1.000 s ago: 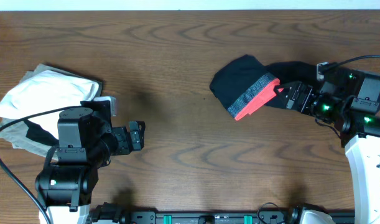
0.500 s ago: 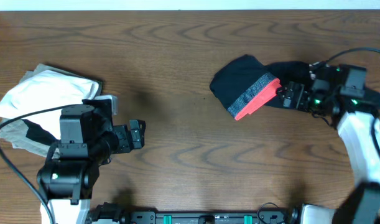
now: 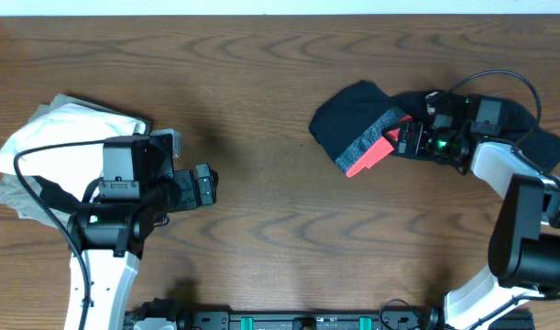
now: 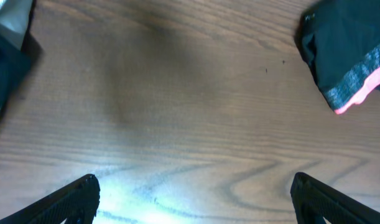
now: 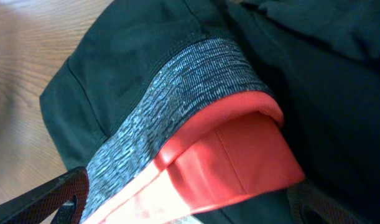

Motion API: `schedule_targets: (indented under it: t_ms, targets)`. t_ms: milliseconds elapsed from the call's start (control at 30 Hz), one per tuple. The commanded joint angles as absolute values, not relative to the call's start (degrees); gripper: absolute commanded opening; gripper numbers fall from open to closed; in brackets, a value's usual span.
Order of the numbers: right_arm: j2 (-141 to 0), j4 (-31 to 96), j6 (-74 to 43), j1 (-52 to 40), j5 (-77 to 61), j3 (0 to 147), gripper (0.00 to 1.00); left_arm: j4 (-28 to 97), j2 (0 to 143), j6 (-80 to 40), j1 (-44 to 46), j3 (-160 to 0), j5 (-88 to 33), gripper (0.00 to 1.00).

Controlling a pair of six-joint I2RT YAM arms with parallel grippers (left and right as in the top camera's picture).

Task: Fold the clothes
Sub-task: 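Drag the leggings leftward toward the table center with the right gripper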

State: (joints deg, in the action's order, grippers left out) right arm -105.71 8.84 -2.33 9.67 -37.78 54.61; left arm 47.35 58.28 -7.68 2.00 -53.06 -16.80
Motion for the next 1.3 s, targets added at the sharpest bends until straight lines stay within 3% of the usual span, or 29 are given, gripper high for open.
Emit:
schedule_targets:
  t_ms: [0,200,367,567,767,1000,1133,1233,1267]
  targets:
    - [-108.01,7.81,-2.09,8.14,-39.09,54.30,0.99,46.50,59.20,-7.55,2.24,-53.84,-17.34,0.98]
    - [-109.62,5.61,-2.76,6.63,-36.34,54.30,0.99,45.76,59.70,-7.57,2.24,-53.84,-17.34,0.98]
    - [-109.62,3.68,-3.95,6.35,-36.23,54.30,0.83,45.74,59.70,-7.55,2.24,-53.84,-17.34,0.98]
    - [-108.90,3.36,-5.78,6.35,-36.27,54.33,0.29,45.76,59.70,-7.55,2.24,-53.84,-17.34,0.98]
    - [-103.53,3.18,-7.64,6.35,-36.21,54.33,0.08,45.74,59.70,-7.55,2.24,-53.84,-17.34,0.98]
    - [-91.53,2.96,-11.18,5.32,-36.47,54.33,0.03,45.65,59.70,-7.53,2.24,-53.84,-17.34,0.98]
    - [-86.06,-1.89,-12.40,-1.26,-41.23,54.50,0.04,45.04,59.70,-7.55,2.24,-53.84,-17.34,0.98]
    - [-84.38,-10.00,-12.43,-10.13,-46.30,55.42,0.14,44.84,59.70,-7.57,2.24,-53.84,-17.34,0.98]
    - [-84.33,-12.29,-12.43,-13.37,-47.24,55.94,0.28,44.88,59.70,-7.57,2.24,-53.84,-17.34,0.98]
